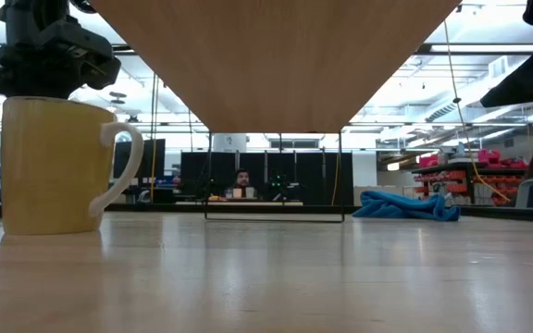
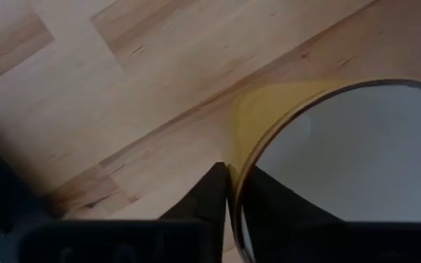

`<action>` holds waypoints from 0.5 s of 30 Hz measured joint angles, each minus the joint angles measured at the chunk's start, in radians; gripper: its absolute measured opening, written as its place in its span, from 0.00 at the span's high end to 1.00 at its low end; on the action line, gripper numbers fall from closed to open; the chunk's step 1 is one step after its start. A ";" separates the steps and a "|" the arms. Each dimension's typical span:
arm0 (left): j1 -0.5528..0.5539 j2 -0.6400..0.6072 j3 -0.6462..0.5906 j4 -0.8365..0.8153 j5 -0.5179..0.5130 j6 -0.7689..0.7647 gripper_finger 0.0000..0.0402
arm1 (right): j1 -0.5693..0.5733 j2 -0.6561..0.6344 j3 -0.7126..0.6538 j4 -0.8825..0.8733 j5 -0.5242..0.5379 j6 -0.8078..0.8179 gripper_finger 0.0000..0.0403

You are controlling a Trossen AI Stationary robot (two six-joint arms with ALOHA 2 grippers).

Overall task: Stack small to large cups/mugs on shelf
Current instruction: Put the yellow cup on the shelf

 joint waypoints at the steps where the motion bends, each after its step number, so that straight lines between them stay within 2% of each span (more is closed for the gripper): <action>1: 0.000 0.000 0.000 -0.001 0.000 0.001 0.93 | 0.000 0.000 0.000 0.000 0.000 0.000 0.95; 15: -0.001 0.000 0.001 0.000 -0.016 -0.003 0.93 | 0.000 0.000 0.000 0.000 0.000 -0.016 0.95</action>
